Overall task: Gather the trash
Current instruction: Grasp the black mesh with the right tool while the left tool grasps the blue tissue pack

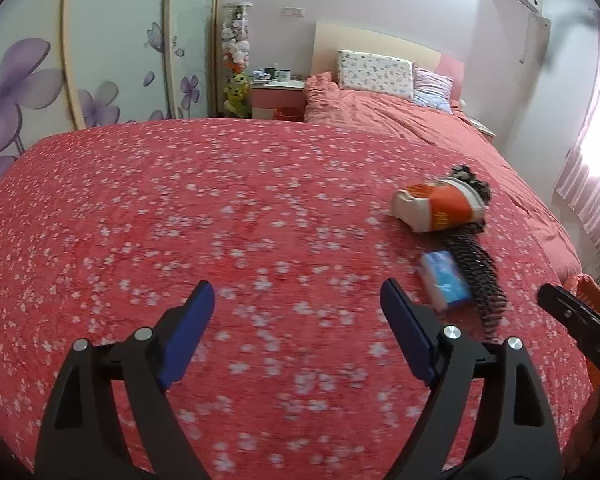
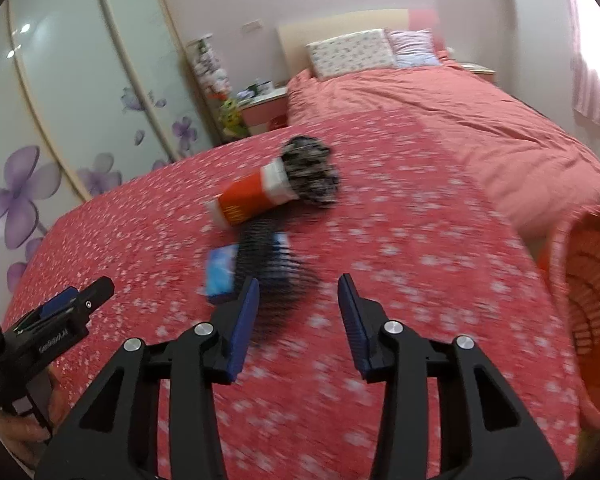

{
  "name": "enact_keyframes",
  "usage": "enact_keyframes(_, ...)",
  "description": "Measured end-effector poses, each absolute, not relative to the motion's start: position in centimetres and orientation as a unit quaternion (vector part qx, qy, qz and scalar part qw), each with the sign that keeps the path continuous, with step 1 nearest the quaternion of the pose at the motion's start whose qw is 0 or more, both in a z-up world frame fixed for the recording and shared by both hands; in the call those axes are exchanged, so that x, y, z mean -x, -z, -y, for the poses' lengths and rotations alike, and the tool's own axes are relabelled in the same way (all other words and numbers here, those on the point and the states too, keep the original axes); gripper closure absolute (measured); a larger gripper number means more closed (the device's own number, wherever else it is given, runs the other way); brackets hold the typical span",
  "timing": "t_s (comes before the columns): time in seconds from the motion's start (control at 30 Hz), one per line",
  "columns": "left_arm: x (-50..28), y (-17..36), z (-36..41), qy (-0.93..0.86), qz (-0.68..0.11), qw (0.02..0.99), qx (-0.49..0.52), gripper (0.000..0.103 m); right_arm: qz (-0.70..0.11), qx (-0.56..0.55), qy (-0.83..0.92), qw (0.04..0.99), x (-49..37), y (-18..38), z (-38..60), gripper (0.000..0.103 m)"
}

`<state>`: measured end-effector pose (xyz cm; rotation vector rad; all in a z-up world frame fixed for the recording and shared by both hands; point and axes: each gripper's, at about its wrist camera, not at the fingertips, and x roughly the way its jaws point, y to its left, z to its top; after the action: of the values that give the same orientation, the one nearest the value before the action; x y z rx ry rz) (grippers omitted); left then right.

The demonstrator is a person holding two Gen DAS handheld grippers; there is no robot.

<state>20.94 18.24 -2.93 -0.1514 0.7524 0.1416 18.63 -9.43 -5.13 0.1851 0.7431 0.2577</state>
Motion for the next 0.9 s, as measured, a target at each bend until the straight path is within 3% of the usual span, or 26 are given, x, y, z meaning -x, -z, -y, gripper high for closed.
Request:
enact_keyframes(0.2,-20.8,3.5,-20.2,-0.07,-0.376,0.92,0.087,0.02,-0.379,-0.076,-0.128,0.913,-21.0,6.3,6.0,0.065)
enact_keyframes(0.27,-20.8,3.8,-20.5,-0.068,-0.38,0.918,0.09,0.02,-0.386,-0.079,-0.125,0.911,-21.6,6.8,5.6,0.071)
enact_keyframes(0.33,-20.7,4.0,-20.7,-0.066,-0.383,0.917,0.091,0.02,-0.394,-0.077,-0.127,0.907,-22.0,7.1,5.3,0.087)
enact_keyframes(0.37,-20.7,4.1,-20.6,-0.064,-0.385,0.916,0.092,0.02,-0.393,-0.075,-0.128,0.907,-21.9,7.2,5.2,0.089)
enact_keyframes(0.4,-20.8,4.2,-20.6,-0.063,-0.386,0.916,0.092,0.02,-0.39,-0.073,-0.129,0.909,-21.9,7.2,5.1,0.1)
enact_keyframes(0.9,-22.4,4.6,-14.5,-0.004,-0.398,0.915,0.074,0.02,-0.325,-0.119,-0.033,0.938,-18.9,4.4,13.0,0.101)
